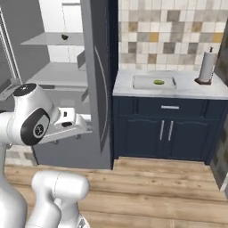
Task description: Pick the kiwi and mango from the fridge and place them inside the tupperware on the counter.
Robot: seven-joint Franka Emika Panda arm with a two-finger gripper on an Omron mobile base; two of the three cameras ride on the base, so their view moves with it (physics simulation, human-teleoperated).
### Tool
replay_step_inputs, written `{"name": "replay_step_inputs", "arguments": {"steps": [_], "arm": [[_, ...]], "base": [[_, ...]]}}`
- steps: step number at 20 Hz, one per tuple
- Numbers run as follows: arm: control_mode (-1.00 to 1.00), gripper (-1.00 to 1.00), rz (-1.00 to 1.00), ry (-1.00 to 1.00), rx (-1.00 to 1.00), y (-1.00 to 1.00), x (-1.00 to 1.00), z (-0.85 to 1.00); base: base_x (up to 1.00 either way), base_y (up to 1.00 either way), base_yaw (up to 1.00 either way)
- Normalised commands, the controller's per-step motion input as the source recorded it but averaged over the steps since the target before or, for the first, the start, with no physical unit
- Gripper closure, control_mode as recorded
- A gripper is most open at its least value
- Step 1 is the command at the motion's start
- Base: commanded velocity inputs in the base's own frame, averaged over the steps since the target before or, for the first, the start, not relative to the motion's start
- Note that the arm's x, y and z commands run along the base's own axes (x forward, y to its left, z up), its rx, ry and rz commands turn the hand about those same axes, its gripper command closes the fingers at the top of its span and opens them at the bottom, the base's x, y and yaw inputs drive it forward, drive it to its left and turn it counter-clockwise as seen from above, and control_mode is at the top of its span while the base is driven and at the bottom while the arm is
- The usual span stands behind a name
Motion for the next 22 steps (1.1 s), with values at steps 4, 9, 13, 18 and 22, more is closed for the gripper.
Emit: {"name": "replay_step_inputs", "arguments": {"steps": [4, 9, 13, 18, 22], "arm": [[1.0, -1.0, 0.0, 0.0, 0.0, 0.0, 0.0, 0.0], [1.0, -1.0, 0.0, 0.0, 0.0, 0.0, 0.0, 0.0], [1.0, -1.0, 0.0, 0.0, 0.0, 0.0, 0.0, 0.0], [1.0, -1.0, 0.0, 0.0, 0.0, 0.0, 0.0, 0.0], [1.0, -1.0, 0.0, 0.0, 0.0, 0.0, 0.0, 0.0]], "base": [[0.18, 0.92, -0.24], [0.28, 0.83, -0.17], [0.54, 0.43, 0.03], [0.67, 0.05, 0.32], [0.54, 0.01, 0.43]]}}
